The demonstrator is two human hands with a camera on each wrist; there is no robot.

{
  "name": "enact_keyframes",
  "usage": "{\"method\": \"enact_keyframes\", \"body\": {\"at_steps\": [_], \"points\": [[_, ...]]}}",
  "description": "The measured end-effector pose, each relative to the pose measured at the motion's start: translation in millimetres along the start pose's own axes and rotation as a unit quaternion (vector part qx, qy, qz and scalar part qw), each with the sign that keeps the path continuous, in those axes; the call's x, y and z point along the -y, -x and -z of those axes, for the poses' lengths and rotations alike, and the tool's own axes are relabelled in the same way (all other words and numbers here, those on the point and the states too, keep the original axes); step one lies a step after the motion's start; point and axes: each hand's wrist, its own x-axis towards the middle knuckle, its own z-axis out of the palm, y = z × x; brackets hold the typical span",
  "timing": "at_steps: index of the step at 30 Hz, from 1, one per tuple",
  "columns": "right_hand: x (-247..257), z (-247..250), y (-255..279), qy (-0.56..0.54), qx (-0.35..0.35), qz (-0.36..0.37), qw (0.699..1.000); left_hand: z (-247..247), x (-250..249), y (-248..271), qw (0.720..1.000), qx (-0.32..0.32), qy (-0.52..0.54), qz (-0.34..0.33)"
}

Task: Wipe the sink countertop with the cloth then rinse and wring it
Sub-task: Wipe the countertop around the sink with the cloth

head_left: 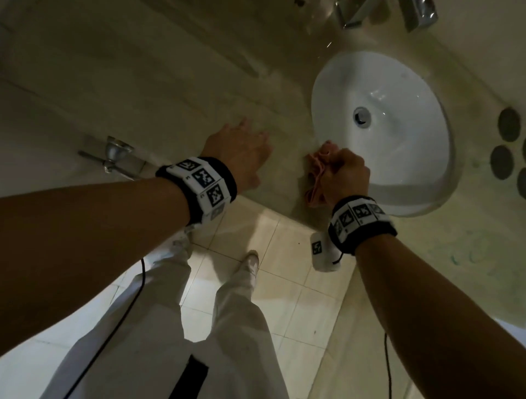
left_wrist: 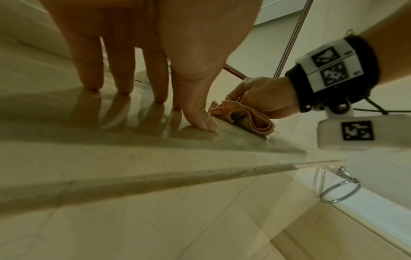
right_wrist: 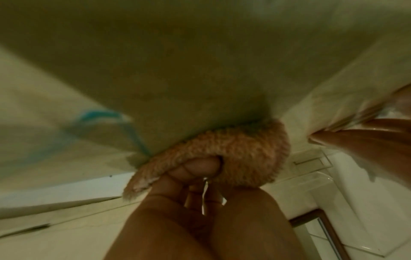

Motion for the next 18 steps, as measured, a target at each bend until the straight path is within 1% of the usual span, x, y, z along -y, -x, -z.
{"method": "enact_keyframes", "body": {"at_steps": [4, 6, 9, 10, 13, 14, 16, 17, 18], "points": [[-7, 4, -5, -0.009, 0.000, 0.024, 1.000, 2, -7, 4, 1.000, -0.003, -0.022, 0.022], [-12, 1, -1, -0.023, -0.002, 0.043, 0.999, 2, -9, 5, 0.999, -0.008, -0.030, 0.029], [-26, -1, 12, -0.056, 0.009, 0.068, 0.996, 2, -17, 6, 0.999, 0.003, -0.016, 0.047], [-32, -2, 17, -0.060, 0.018, 0.083, 0.995, 2, -24, 6, 0.999, 0.001, -0.019, 0.039], [-52, -3, 34, -0.043, 0.074, 0.156, 0.984, -5, -62, -1, 0.999, -0.027, -0.036, -0.003], [-58, -4, 40, -0.049, 0.082, 0.161, 0.982, -9, -76, -4, 0.999, -0.030, -0.026, -0.003], [-73, -4, 52, -0.079, 0.083, 0.131, 0.985, -18, -99, -13, 1.000, -0.023, -0.013, 0.010], [-79, -3, 58, -0.078, 0.077, 0.123, 0.986, -21, -107, -16, 1.000, -0.020, -0.017, 0.009], [-85, -1, 62, -0.067, 0.068, 0.131, 0.987, -23, -111, -18, 0.999, -0.021, -0.029, 0.004]]}}
